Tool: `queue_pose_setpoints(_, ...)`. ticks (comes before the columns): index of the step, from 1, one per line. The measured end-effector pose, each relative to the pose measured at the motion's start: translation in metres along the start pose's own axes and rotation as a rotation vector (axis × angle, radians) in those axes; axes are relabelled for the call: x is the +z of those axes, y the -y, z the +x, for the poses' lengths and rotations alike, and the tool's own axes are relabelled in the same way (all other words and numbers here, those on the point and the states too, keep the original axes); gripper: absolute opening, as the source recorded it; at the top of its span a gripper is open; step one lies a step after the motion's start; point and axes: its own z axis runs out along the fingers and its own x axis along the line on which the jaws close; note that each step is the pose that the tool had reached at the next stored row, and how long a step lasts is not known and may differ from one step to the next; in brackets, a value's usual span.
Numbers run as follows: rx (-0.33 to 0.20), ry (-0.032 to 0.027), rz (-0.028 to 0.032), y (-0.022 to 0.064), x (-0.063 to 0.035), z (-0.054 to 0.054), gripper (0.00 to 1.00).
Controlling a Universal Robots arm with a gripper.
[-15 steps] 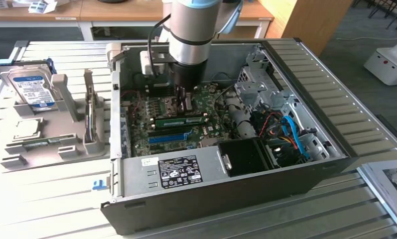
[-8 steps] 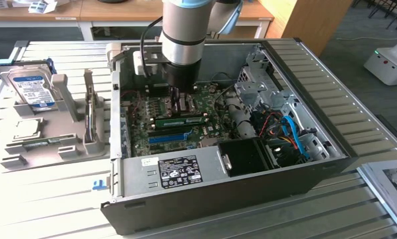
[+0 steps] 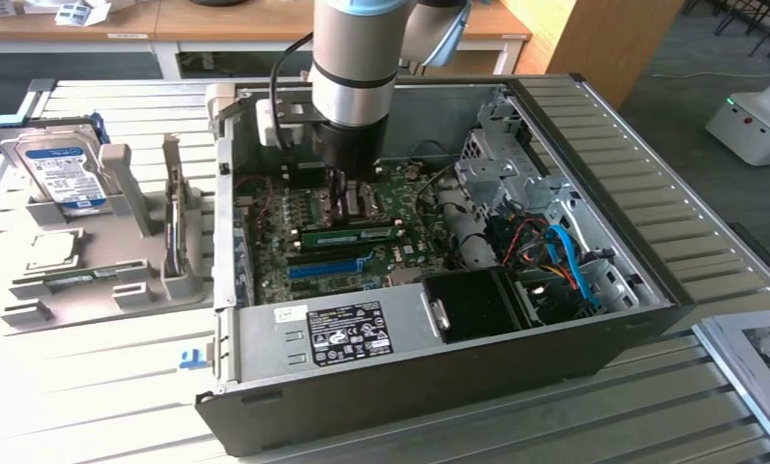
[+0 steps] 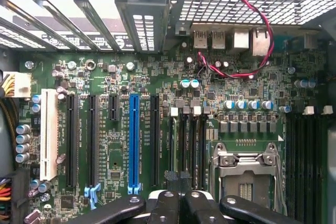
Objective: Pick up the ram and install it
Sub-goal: 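Press down the ram until it locks into place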
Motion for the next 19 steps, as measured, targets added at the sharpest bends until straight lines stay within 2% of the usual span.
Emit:
queue_pose_setpoints(9, 0.0, 0.0, 0.0005, -0.0017, 0.0004, 0.0001, 0.1)
queue_pose_setpoints(19, 0.0, -0.0001, 0.0005, -0.0016, 0.0056, 0.0004, 0.1)
